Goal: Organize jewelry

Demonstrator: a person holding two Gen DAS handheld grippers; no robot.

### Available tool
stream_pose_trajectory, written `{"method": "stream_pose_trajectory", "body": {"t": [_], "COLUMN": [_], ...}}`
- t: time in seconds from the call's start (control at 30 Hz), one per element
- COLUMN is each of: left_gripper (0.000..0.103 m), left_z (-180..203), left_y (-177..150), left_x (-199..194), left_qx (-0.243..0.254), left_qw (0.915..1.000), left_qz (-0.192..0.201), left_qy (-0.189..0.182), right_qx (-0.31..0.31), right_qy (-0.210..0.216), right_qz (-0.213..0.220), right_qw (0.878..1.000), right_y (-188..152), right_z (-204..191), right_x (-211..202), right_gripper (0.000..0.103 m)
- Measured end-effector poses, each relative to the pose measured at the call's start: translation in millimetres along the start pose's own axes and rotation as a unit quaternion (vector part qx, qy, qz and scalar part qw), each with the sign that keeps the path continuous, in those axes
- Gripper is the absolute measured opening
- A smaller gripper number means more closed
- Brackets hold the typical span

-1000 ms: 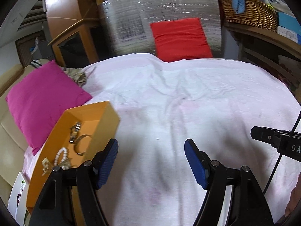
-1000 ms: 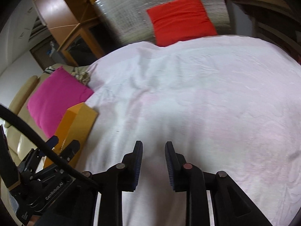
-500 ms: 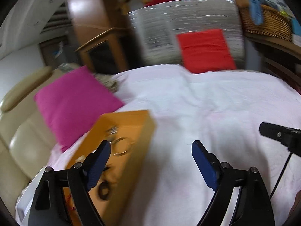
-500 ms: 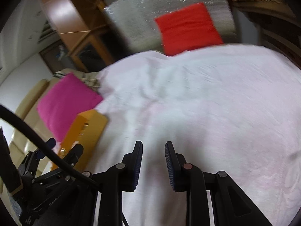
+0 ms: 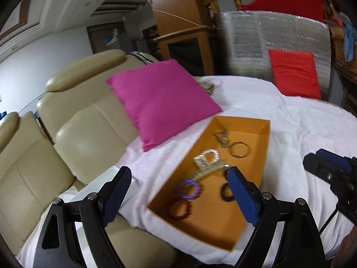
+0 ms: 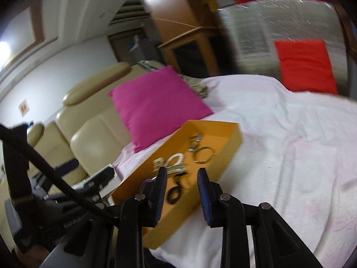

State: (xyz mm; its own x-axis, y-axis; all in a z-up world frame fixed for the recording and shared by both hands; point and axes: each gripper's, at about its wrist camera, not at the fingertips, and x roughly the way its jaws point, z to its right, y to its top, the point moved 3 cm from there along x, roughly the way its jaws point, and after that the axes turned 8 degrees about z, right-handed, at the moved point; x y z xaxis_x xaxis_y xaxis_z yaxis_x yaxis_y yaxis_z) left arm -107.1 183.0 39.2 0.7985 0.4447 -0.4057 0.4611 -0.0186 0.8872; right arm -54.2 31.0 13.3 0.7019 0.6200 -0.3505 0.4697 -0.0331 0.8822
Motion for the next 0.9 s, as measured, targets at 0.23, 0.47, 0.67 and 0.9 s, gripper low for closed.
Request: {"method": "stream_pose_trajectory", "body": {"t": [0.23, 0.47, 0.67, 0.9], "left_gripper": [0.088, 0.088, 0.089, 0.090], "left_z": [-45.9, -70.0, -78.9, -86.4], "left_y": [-1.1, -2.3, -7.4, -8.9], "left_x": [-23.8, -44.4, -54.7, -48.9], "left_qx": [-0.035, -0.055, -0.054, -0.065], "left_qw": [0.9991, 0.9977, 0.9976, 0.9970], "left_qz": [0.019, 0.035, 0.037, 0.035], "left_qy": [0.013, 0.019, 0.023, 0.026], "right_qx": [-0.036, -0.055, -0.057, -0.072], "right_qy": [-0.007, -0.015, -0.015, -0.017], "right_qz": [-0.005, -0.008, -0.010, -0.019], "right_qw": [0.999, 0.998, 0.998, 0.997], "right_y": [0.0, 0.6, -2.0, -6.2], "right_z": [-48.7, -78.1, -91.9, -102.4], "right_x": [-15.1, -34.0, -39.8, -31.6], "right_gripper": [0.051, 0.051, 0.051, 0.051]}}
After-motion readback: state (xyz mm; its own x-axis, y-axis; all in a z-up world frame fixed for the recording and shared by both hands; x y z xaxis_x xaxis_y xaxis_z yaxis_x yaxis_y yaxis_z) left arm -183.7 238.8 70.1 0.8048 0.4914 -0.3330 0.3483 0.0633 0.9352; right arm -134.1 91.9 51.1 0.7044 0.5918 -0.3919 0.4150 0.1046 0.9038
